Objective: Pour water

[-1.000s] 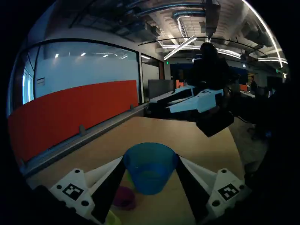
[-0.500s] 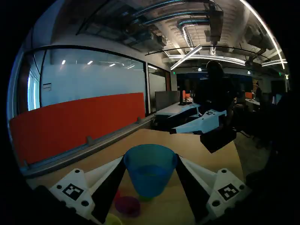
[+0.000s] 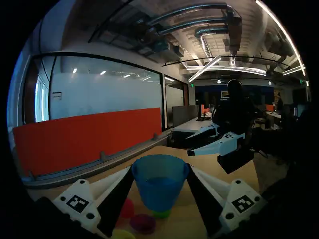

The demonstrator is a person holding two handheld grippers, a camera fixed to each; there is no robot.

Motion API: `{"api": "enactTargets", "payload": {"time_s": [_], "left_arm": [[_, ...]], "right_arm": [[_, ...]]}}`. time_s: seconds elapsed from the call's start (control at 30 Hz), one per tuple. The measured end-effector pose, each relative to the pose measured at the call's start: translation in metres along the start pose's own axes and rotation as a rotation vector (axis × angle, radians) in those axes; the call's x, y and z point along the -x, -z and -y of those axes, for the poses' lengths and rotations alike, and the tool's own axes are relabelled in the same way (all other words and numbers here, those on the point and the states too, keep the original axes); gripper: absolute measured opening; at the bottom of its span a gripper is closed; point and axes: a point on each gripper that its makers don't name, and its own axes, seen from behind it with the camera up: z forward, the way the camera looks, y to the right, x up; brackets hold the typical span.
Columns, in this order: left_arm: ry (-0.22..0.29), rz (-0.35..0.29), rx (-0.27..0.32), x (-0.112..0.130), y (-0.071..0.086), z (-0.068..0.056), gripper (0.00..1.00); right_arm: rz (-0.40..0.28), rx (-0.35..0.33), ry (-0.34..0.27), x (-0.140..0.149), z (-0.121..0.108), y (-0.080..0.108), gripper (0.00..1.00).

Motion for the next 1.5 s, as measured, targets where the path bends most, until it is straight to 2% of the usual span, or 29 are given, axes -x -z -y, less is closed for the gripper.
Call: {"api": "enactTargets", "payload": {"time_s": [0.27, 1.07, 1.27, 1.5], "left_arm": [[0.019, -0.018, -0.053, -0.009, 0.012, 0.022, 0.89], [0.012, -0.035, -0.245, -0.023, 0.074, 0.103, 0.89], [-0.005, -0.034, -0.271, -0.028, 0.082, 0.114, 0.89], [-0.019, -0.027, -0.282, -0.028, 0.086, 0.119, 0.89]], "right_arm": [[-0.003, -0.008, 0.007, -0.001, 0.003, -0.004, 0.99], [0.002, -0.058, 0.024, 0.002, 0.019, -0.03, 0.99], [0.016, -0.076, 0.026, 0.007, 0.024, -0.037, 0.99], [0.073, -0.107, 0.037, 0.029, 0.031, -0.047, 0.99]]}}
